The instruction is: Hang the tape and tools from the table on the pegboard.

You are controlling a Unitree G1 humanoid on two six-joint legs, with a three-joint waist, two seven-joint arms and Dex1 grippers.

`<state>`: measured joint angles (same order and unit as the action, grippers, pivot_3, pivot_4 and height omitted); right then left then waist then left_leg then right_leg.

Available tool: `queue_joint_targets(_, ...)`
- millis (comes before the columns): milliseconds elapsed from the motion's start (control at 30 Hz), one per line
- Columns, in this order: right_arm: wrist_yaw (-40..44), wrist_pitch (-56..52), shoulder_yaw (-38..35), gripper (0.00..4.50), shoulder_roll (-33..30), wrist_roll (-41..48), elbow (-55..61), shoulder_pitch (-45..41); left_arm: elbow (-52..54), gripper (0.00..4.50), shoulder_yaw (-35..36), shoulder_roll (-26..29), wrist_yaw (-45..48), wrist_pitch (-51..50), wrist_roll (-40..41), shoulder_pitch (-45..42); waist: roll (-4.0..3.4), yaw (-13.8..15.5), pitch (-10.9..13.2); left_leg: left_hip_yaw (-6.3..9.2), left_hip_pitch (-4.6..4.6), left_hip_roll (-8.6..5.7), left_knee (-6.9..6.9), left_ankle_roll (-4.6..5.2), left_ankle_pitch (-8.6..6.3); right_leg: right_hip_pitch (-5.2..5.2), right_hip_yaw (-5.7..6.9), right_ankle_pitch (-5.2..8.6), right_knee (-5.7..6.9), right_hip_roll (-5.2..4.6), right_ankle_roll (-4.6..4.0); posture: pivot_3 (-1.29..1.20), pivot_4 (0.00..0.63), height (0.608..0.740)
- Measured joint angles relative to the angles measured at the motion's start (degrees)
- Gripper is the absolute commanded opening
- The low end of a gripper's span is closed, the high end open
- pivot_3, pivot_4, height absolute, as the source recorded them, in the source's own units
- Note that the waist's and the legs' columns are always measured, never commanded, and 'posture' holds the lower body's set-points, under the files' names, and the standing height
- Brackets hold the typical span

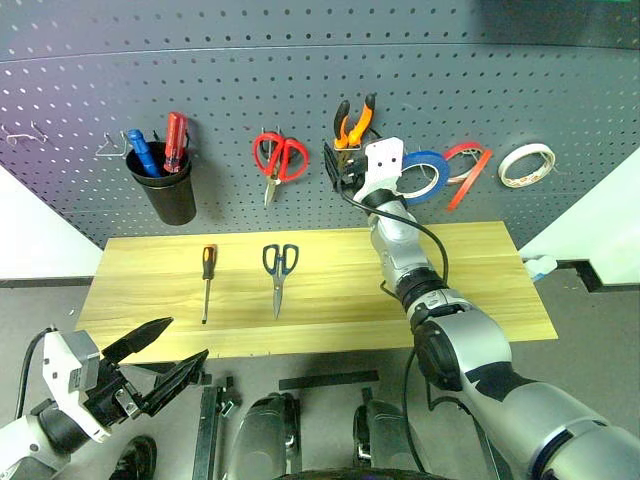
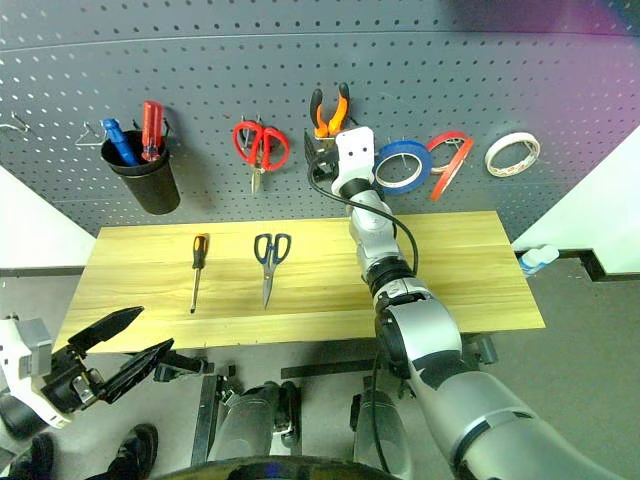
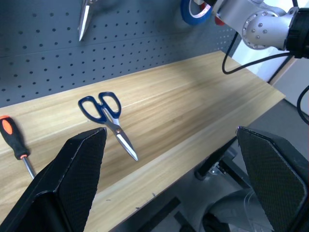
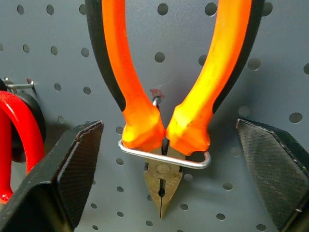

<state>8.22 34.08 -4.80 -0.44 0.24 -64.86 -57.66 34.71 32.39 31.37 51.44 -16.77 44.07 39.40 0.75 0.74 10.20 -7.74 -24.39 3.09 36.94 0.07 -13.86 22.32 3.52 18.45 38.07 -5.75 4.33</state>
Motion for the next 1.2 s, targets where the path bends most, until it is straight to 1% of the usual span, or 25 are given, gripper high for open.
queue_joint_targets(33, -0.02, 0.13, 0.02, 4.45, 0.03, 0.01, 0.0, 0.0, -0.36, 4.5, -0.04, -0.01, 0.27, 0.17, -0.24, -0.32, 0.01, 0.02, 0.0, 0.0, 0.0, 0.0, -0.01, -0.14, 0.08, 0.0, 0.0, -0.01, -0.01, 0.01, 0.02, 0.27, 0.182, 0.74)
queue_joint_targets(200, 0.67, 0.7, -0.04, 4.45, 0.59, 0.48, 1.27, 0.03, -1.69, 4.5, -0.29, -0.11, 0.81, 1.07, -1.18, -2.01, 0.01, 0.03, 0.01, -0.01, -0.01, 0.0, -0.02, -0.14, 0.08, 0.01, 0.01, -0.02, -0.02, 0.02, 0.04, 0.26, 0.173, 0.74)
queue_joint_targets(467, 3.77, 1.01, -0.03, 4.45, 0.61, 2.91, 11.16, 2.45, -4.27, 4.5, -2.41, -0.48, 1.13, 2.08, -2.57, -4.86, 0.04, 0.02, -0.02, -0.01, -0.02, 0.0, -0.08, -0.15, 0.08, 0.03, 0.02, -0.07, -0.04, 0.04, 0.14, 0.23, 0.148, 0.74)
queue_joint_targets(733, 5.66, -2.12, 0.42, 4.45, 0.54, 4.11, 20.14, 4.97, -7.2, 4.5, -4.03, -0.24, 2.03, 2.52, -3.69, -8.96, 0.05, -0.06, -0.06, -0.04, -0.04, 0.01, -0.09, -0.22, 0.12, 0.07, 0.02, -0.09, -0.02, 0.09, 0.17, 0.19, 0.119, 0.74)
queue_joint_targets(967, 5.87, -4.26, 0.04, 4.45, -0.65, 5.45, 23.67, 5.3, -9.78, 4.5, -5.18, 0.17, 2.61, 2.61, -4.89, -12.65, 0.13, -0.15, -0.23, -0.09, -0.06, 0.0, -0.08, -0.23, 0.13, 0.09, 0.08, -0.1, -0.01, 0.17, 0.18, 0.17, 0.096, 0.74)
queue_joint_targets(1000, 6.56, -5.03, -0.06, 4.45, -0.69, 6.37, 24.86, 5.55, -10.07, 4.5, -5.47, 0.17, 2.68, 2.62, -5.09, -13.22, 0.14, -0.16, -0.23, -0.1, -0.07, 0.0, -0.08, -0.23, 0.13, 0.1, 0.08, -0.1, -0.01, 0.17, 0.19, 0.17, 0.082, 0.74)
queue_joint_targets(1067, 8.38, -6.09, -0.1, 4.45, -0.85, 8.17, 27.3, 6.04, -10.54, 4.5, -6.66, 0.21, 2.91, 2.73, -5.5, -14.42, 0.13, -0.18, -0.33, -0.11, -0.08, 0.0, -0.08, -0.23, 0.14, 0.11, 0.08, -0.1, 0.0, 0.18, 0.19, 0.16, 0.073, 0.74)
queue_joint_targets(1133, 11.16, -7.79, 0.01, 4.45, -1.41, 10.15, 30.62, 7.58, -11.77, 4.5, -7.2, 0.19, 3.01, 3.18, -6.12, -16.22, 0.28, -0.13, -0.58, -0.1, -0.08, 0.02, -0.09, -0.25, 0.15, 0.11, 0.1, -0.1, 0.01, 0.21, 0.2, 0.15, 0.059, 0.74)
queue_joint_targets(1200, 12.99, -10.17, -0.01, 4.45, -2.94, 11.56, 33.93, 9.72, -12.92, 4.5, -7.91, 0.1, 3.03, 3.79, -6.55, -17.77, 0.32, -0.1, -0.89, -0.11, -0.09, -0.01, -0.08, -0.25, 0.15, 0.09, 0.1, -0.1, 0.01, 0.2, 0.21, 0.13, 0.039, 0.74)
